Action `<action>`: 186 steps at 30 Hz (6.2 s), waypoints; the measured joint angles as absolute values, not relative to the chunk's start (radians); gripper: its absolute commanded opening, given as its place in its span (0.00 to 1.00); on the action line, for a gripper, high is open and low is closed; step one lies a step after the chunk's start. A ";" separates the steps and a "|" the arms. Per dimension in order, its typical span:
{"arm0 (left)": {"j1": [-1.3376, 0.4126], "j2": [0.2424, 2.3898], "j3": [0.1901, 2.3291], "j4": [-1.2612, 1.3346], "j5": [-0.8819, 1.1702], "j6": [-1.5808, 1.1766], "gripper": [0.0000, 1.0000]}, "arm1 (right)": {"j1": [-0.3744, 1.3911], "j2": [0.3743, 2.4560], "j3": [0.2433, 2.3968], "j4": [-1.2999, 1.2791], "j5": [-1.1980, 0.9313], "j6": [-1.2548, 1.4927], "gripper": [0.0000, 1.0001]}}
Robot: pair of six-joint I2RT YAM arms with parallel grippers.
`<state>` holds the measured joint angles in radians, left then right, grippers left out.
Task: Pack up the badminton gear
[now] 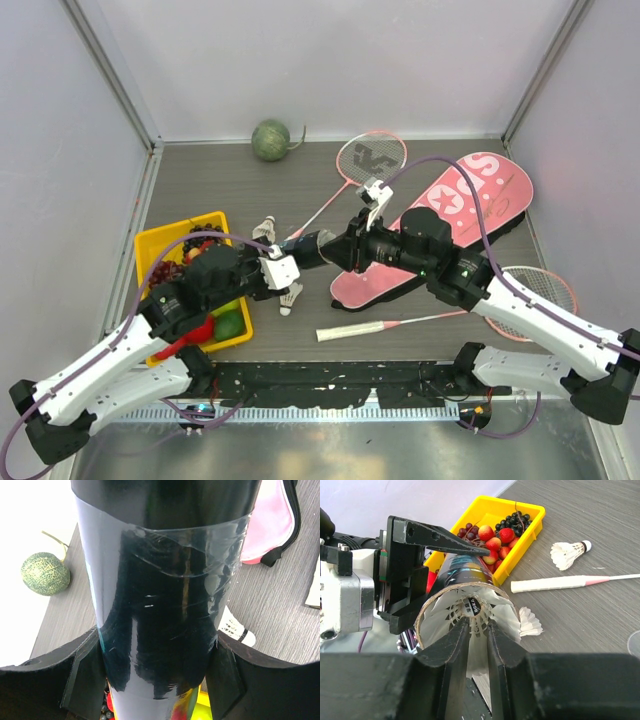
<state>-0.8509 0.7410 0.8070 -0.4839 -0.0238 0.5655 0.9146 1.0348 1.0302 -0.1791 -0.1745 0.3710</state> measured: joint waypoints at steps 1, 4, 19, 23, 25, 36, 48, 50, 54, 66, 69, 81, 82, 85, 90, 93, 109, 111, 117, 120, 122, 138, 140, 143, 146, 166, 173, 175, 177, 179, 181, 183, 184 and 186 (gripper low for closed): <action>-0.851 0.741 0.807 -0.483 -0.024 0.565 0.00 | 0.915 1.035 1.030 -0.179 -0.175 0.371 0.29; -0.851 0.741 0.807 -0.482 -0.030 0.565 0.00 | 0.915 1.034 1.036 -0.183 -0.176 0.370 0.39; -0.854 0.622 0.723 -0.407 -0.178 0.651 0.00 | 0.898 0.904 1.158 -0.279 -0.045 0.271 0.59; -0.854 0.556 0.703 -0.393 -0.191 0.686 0.00 | 0.826 0.918 1.121 -0.255 -0.072 0.272 0.60; -0.854 0.496 0.679 -0.382 -0.182 0.704 0.00 | 0.767 0.936 1.065 -0.220 -0.121 0.293 0.60; -0.854 0.316 0.605 -0.328 -0.060 0.786 0.00 | 0.675 1.341 0.986 -0.130 -0.401 0.287 0.69; -0.854 0.307 0.603 -0.325 0.014 0.789 0.00 | 0.693 1.789 1.192 -0.151 -0.663 0.163 0.66; -0.854 0.310 0.603 -0.325 0.019 0.789 0.00 | 0.703 1.834 1.235 -0.156 -0.690 0.148 0.66; -0.854 0.318 0.603 -0.325 0.022 0.789 0.00 | 0.726 1.906 1.290 -0.162 -0.720 0.126 0.65; -0.854 0.334 0.603 -0.325 0.023 0.785 0.00 | 0.778 1.965 1.293 -0.176 -0.764 0.107 0.49; -0.854 0.340 0.603 -0.325 0.020 0.785 0.00 | 0.783 1.965 1.292 -0.175 -0.769 0.108 0.45; -0.854 0.360 0.603 -0.325 0.020 0.773 0.00 | 0.785 1.965 1.271 -0.155 -0.785 0.122 0.44; -0.854 0.362 0.603 -0.325 0.020 0.771 0.00 | 0.785 1.965 1.267 -0.150 -0.787 0.126 0.43; -0.854 0.370 0.603 -0.325 0.019 0.768 0.00 | 0.787 1.965 1.260 -0.139 -0.796 0.135 0.31; -0.853 0.372 0.603 -0.325 0.019 0.767 0.00 | 0.791 1.965 1.255 -0.119 -0.810 0.149 0.06; -0.853 0.372 0.603 -0.325 0.019 0.767 0.00 | 0.791 1.963 1.229 -0.086 -0.813 0.163 0.05; -0.853 0.483 0.645 -0.348 -0.167 0.707 0.00 | 0.680 1.134 0.975 0.057 -0.488 0.329 0.05; -0.853 0.504 0.678 -0.366 -0.189 0.681 0.00 | 0.680 1.037 0.971 0.053 -0.416 0.339 0.06; -0.853 0.567 0.757 -0.390 -0.221 0.624 0.00 | 0.688 0.879 0.990 0.005 -0.271 0.315 0.05; -0.853 0.578 0.762 -0.409 -0.227 0.604 0.00 | 0.701 0.863 1.039 -0.043 -0.236 0.286 0.05; -0.853 0.581 0.763 -0.419 -0.228 0.598 0.00 | 0.717 0.862 1.067 -0.060 -0.221 0.273 0.05; -0.853 0.598 0.769 -0.432 -0.225 0.568 0.00 | 0.992 0.957 1.192 -0.130 -0.069 0.183 0.05; -0.853 0.601 0.770 -0.433 -0.223 0.560 0.00 | 1.005 0.995 1.190 -0.130 -0.061 0.181 0.06; -0.853 0.606 0.771 -0.436 -0.220 0.557 0.00 | 1.019 1.047 1.184 -0.128 -0.060 0.178 0.06; -0.853 0.607 0.772 -0.445 -0.220 0.555 0.00 | 1.035 1.089 1.184 -0.125 -0.061 0.178 0.06; -0.853 0.599 0.787 -0.495 -0.192 0.534 0.00 | 1.052 1.104 0.957 0.292 -0.061 0.419 0.06; -0.852 0.516 0.709 -0.437 -0.172 0.582 0.00 | 1.055 1.164 1.057 0.175 -0.129 0.412 0.32; -0.852 0.506 0.706 -0.427 -0.171 0.589 0.00 | 1.058 1.163 1.096 0.102 -0.121 0.387 0.41; -0.853 0.508 0.706 -0.407 -0.168 0.598 0.00 | 1.058 1.141 1.111 0.054 -0.112 0.371 0.42; -0.853 0.517 0.706 -0.398 -0.167 0.606 0.00 | 1.058 1.111 1.126 -0.005 -0.102 0.356 0.42; -0.853 0.526 0.706 -0.397 -0.168 0.608 0.00 | 1.058 1.088 1.151 -0.054 -0.090 0.342 0.41; -0.853 0.528 0.706 -0.397 -0.168 0.610 0.00 | 1.058 1.069 1.175 -0.082 -0.079 0.331 0.38; -0.852 0.528 0.706 -0.396 -0.168 0.610 0.00 | 1.058 1.057 1.185 -0.091 -0.073 0.325 0.37; -0.852 0.526 0.706 -0.395 -0.168 0.611 0.00 | 1.058 1.041 1.198 -0.103 -0.064 0.316 0.34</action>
<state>-0.8524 0.5259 0.7063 -0.3946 -0.1684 0.6106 1.0584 1.0412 1.1980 -0.1028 -0.0643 0.3157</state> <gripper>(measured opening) 0.684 0.375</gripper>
